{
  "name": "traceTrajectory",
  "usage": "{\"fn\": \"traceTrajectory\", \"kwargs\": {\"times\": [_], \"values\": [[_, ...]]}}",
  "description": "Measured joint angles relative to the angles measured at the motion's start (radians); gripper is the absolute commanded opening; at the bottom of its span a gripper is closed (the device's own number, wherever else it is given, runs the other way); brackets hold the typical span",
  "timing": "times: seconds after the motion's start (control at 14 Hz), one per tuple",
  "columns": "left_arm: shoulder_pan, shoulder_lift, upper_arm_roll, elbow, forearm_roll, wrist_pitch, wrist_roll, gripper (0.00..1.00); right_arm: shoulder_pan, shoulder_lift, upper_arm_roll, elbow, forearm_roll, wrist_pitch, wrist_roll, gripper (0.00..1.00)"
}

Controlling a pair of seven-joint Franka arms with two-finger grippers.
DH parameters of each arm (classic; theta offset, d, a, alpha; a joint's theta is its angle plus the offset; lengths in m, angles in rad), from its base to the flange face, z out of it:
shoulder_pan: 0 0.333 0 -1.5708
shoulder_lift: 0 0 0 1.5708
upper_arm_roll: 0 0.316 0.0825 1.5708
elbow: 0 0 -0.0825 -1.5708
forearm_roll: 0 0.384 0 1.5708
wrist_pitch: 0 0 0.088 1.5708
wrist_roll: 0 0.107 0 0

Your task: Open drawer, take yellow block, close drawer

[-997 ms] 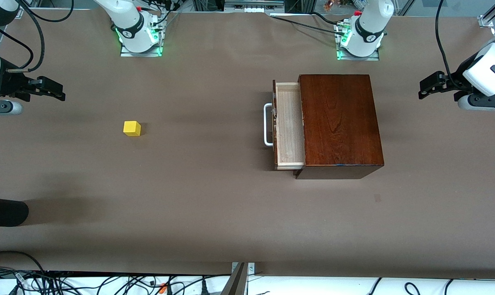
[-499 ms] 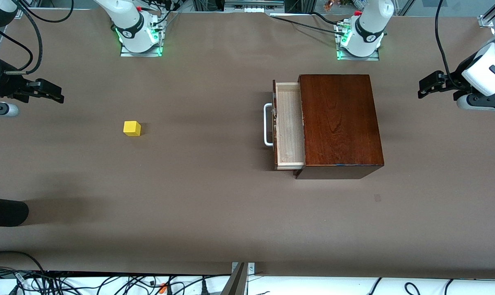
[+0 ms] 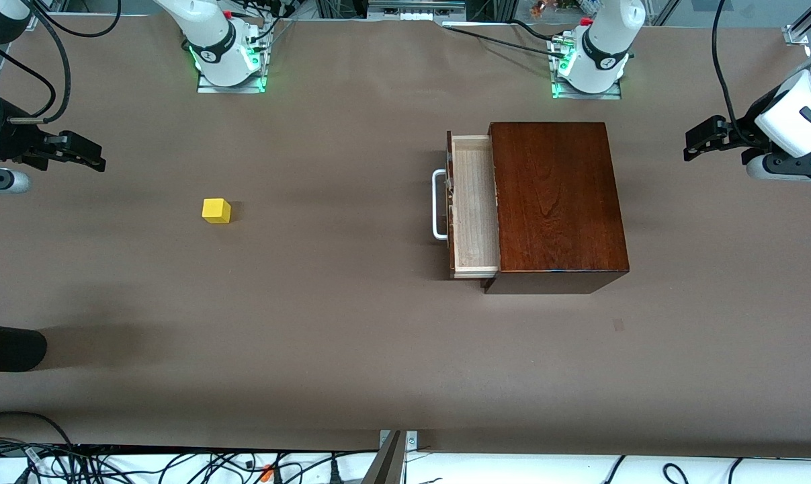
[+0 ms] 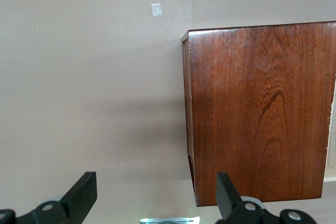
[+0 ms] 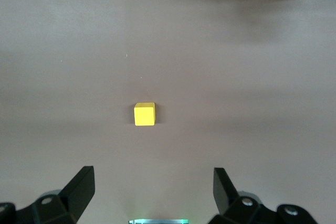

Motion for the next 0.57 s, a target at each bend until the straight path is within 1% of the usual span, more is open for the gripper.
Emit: {"fn": "traceTrajectory", "kwargs": {"times": [0.43, 0.57], "values": [[-0.001, 0.0, -0.002, 0.0, 0.0, -0.001, 0.0, 1.0, -0.001, 0.0, 0.002, 0.0, 0.022, 0.019, 0.03, 1.0], [-0.007, 0.0, -0.024, 0.001, 0.0, -0.012, 0.003, 1.0, -0.001, 0.0, 0.002, 0.0, 0.026, 0.022, 0.031, 1.0]]}}
